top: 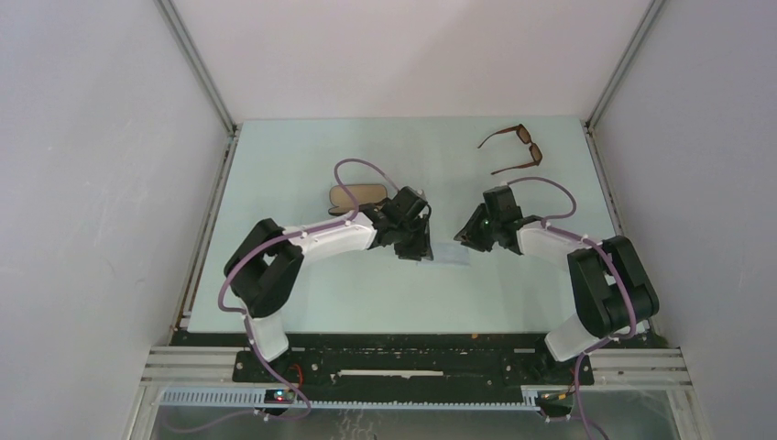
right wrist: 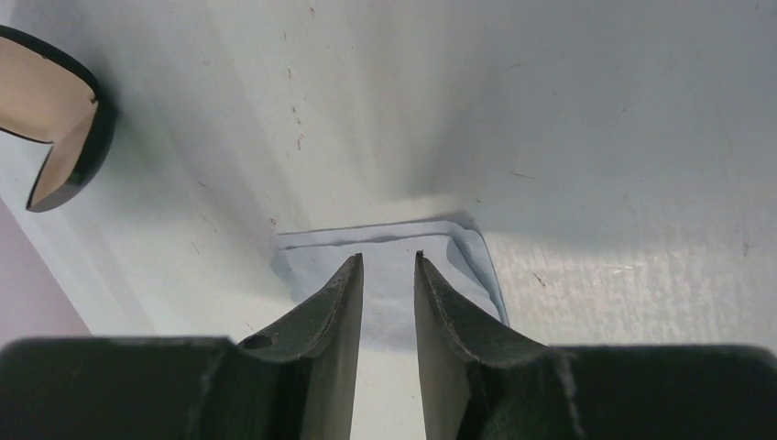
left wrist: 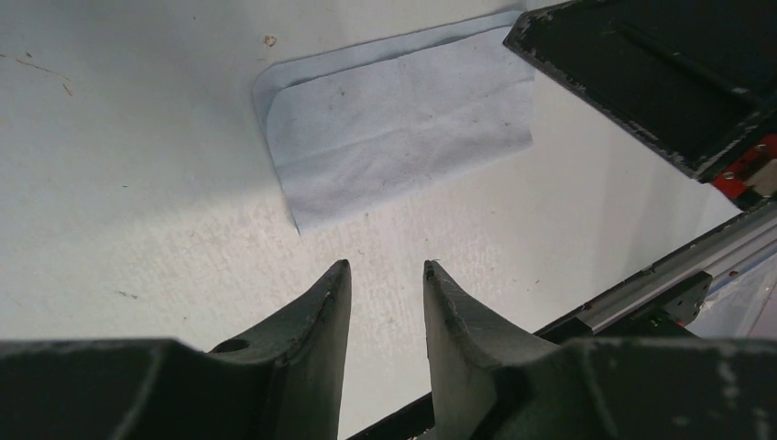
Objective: Organize the sunglasses
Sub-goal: Adjust the glasses cleaning cloth at the center of the board.
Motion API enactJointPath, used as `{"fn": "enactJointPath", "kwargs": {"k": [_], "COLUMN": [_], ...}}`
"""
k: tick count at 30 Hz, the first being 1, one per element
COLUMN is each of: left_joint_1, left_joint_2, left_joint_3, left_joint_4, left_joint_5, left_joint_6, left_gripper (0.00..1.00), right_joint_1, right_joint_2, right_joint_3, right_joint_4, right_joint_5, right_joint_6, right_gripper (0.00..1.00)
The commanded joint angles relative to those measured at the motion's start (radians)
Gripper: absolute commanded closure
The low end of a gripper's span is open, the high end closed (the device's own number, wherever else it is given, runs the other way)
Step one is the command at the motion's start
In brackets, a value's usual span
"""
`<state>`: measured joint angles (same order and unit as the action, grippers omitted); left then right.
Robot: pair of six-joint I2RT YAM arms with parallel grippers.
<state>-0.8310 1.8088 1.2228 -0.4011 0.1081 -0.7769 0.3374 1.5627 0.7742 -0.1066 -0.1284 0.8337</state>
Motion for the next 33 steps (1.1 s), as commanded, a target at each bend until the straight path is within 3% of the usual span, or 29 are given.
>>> {"fn": "enactJointPath", "kwargs": {"k": [1, 6, 11, 21, 28, 33], "left_joint_1": [-0.007, -0.006, -0.013, 0.018, 0.018, 0.017], "left_joint_2": [-0.073, -0.052, -0.016, 0.117, 0.119, 0.036], "left_joint_3": [-0.028, -0.013, -0.025, -0.023, -0.036, -0.011], "left_joint_4": [0.032, 0.029, 0.117, 0.151, 0.151, 0.114], "left_joint_5": [-0.008, 0.034, 0.125, 0.148, 0.149, 0.137], "left_joint_6": [0.022, 0.031, -0.002, 0.046, 0.054, 0.073], "left_gripper": [0.6, 0.6, 0.61, 0.62, 0.62, 0.62], "right_joint_1": [0.018, 0.018, -0.01, 0.04, 0.024, -0.004], "right_joint_2": [-0.028, -0.023, -0.072, -0.119, -0.027, -0.065], "right_joint_3": [0.023, 0.001, -0.037, -0.058, -0.093, -0.084], "right_joint_4": [-0.028, -0.06, -0.045, -0.053, -0.03, -0.038], "right_joint_5": [0.015, 0.07, 0.005, -0.014, 0.0, -0.027], "right_joint_6": [-0.034, -0.08, -0.112, -0.109, -0.113, -0.118], "right_gripper": [0.65, 0.65, 0.66, 0.66, 0.67, 0.68]}}
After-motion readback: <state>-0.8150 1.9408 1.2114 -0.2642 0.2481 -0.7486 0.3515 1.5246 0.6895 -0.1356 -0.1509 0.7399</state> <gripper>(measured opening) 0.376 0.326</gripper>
